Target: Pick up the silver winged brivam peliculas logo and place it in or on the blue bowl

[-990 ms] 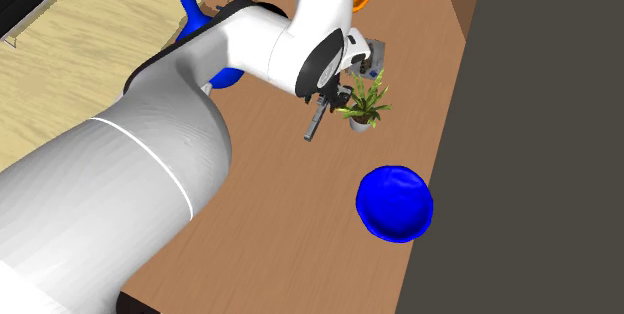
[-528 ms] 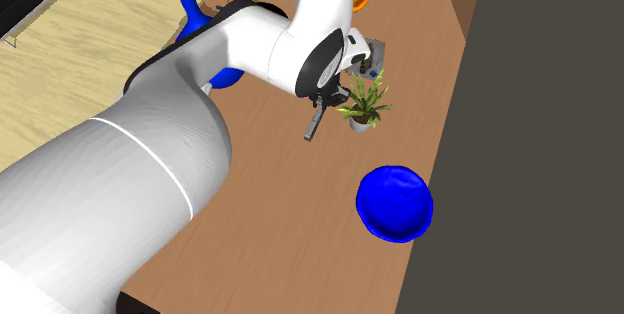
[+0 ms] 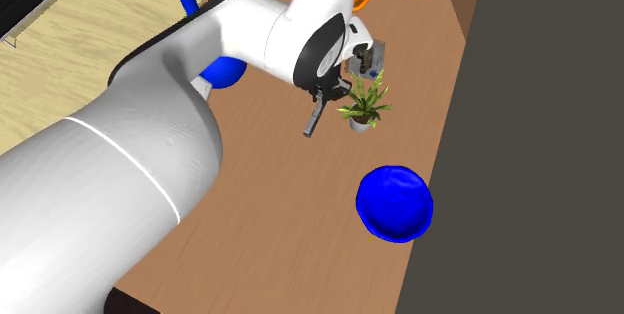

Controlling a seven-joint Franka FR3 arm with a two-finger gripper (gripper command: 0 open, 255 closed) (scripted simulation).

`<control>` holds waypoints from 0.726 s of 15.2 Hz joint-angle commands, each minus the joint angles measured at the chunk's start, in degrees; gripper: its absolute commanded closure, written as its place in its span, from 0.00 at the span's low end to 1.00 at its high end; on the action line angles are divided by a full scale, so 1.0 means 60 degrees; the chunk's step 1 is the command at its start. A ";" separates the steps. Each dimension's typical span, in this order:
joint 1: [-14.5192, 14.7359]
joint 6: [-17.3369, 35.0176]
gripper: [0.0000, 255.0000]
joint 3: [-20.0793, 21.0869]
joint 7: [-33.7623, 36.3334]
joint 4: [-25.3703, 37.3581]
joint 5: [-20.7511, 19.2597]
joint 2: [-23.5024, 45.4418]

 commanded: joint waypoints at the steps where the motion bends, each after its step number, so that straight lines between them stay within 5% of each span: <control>1: -0.0004 -0.0243 1.00 0.0007 -0.0024 0.0198 0.0021 -0.0046; 11: 0.0035 -0.1470 1.00 0.0043 -0.0072 0.1307 0.0080 -0.0171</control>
